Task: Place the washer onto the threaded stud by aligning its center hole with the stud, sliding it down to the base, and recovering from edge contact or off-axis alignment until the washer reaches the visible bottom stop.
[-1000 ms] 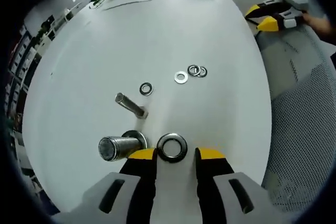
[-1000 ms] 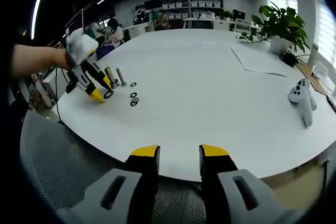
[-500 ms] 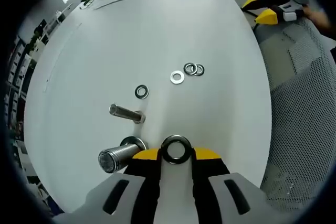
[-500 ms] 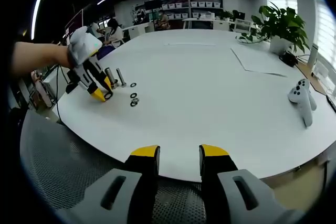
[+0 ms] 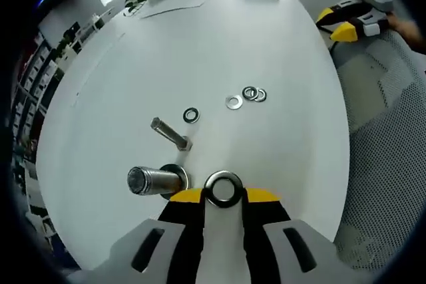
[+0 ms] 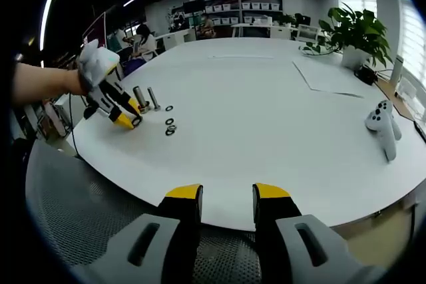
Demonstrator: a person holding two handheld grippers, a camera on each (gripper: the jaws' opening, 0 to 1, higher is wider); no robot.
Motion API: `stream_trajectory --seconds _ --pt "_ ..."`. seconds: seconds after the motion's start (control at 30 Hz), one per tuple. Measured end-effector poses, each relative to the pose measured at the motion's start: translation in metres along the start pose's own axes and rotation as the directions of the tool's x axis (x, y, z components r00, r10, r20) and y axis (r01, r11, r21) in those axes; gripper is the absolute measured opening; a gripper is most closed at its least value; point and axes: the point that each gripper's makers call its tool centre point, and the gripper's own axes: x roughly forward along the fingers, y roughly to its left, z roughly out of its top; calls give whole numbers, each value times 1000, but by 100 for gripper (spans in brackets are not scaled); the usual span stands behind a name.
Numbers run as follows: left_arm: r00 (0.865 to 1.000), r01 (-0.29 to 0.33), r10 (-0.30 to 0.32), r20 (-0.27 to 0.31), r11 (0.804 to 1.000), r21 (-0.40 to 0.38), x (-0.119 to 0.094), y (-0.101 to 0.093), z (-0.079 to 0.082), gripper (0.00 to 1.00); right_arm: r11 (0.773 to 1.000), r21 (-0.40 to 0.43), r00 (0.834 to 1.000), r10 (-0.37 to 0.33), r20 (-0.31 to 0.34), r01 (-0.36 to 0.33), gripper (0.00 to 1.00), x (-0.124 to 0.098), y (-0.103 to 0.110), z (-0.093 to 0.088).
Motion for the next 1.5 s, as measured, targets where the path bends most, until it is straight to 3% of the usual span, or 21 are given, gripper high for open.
stream_trajectory --seconds 0.2,0.8,1.13,1.5 --pt "999 -14 17 49 999 -47 -16 4 7 19 1000 0 1000 -1 1 1 33 0 0 0" --pt "987 -102 103 123 995 -9 -56 22 28 19 1000 1 1000 -5 -2 5 33 0 -1 0" --pt "981 -148 143 133 989 22 -61 39 34 19 1000 1 1000 -7 -5 7 33 0 -1 0" --pt "983 -152 148 109 988 22 -54 50 30 19 1000 0 1000 -6 -9 6 33 0 -1 -1"
